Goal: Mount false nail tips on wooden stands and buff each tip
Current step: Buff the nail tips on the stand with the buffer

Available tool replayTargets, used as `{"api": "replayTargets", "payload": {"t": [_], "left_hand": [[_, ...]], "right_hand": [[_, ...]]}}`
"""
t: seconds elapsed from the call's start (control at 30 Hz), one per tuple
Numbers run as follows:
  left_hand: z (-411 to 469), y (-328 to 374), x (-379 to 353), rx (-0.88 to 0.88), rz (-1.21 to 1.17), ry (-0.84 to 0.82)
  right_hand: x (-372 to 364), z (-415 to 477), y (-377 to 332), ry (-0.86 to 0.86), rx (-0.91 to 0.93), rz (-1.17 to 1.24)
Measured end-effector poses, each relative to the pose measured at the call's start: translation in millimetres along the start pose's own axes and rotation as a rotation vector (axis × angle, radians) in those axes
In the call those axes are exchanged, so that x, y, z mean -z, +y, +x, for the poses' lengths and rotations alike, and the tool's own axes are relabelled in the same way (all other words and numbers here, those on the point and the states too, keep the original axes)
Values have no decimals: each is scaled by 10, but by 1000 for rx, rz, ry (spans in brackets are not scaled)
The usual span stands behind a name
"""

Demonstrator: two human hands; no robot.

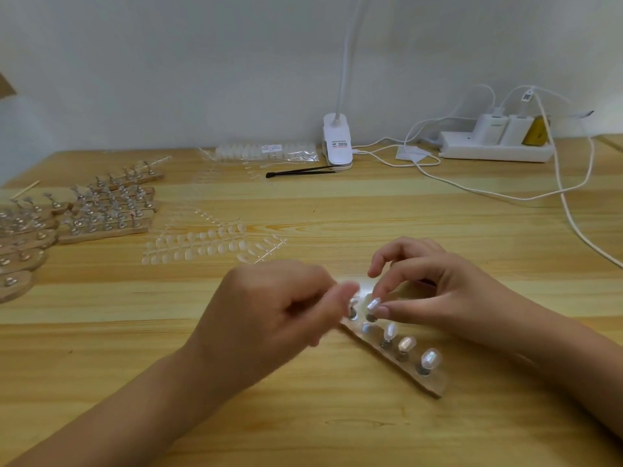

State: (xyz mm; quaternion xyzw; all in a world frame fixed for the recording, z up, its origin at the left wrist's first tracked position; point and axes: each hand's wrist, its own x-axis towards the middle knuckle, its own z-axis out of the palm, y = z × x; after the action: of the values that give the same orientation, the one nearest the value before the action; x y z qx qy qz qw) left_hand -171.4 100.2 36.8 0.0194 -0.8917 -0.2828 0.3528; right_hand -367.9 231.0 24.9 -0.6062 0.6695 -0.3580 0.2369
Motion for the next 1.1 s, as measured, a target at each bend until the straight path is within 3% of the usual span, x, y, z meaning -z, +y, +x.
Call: {"api": "replayTargets", "payload": {"t": [0.1, 0.2, 0.37, 0.63, 1.1], "left_hand": [[-37, -42, -28, -319, 273, -135], [-76, -85, -69, -408, 404, -259], [-63, -120, -71, -353, 408, -379], [-57, -138, -84, -330, 383, -346], [-54, -55, -90, -207, 354, -451]], "right_hand": [[-22, 8, 15, -16, 22, -54], [-22, 13, 31, -33, 15, -91], [47, -42, 22, 12, 23, -118], [173, -149, -118, -123, -12, -118], [37, -190, -212, -99, -38, -146]]}}
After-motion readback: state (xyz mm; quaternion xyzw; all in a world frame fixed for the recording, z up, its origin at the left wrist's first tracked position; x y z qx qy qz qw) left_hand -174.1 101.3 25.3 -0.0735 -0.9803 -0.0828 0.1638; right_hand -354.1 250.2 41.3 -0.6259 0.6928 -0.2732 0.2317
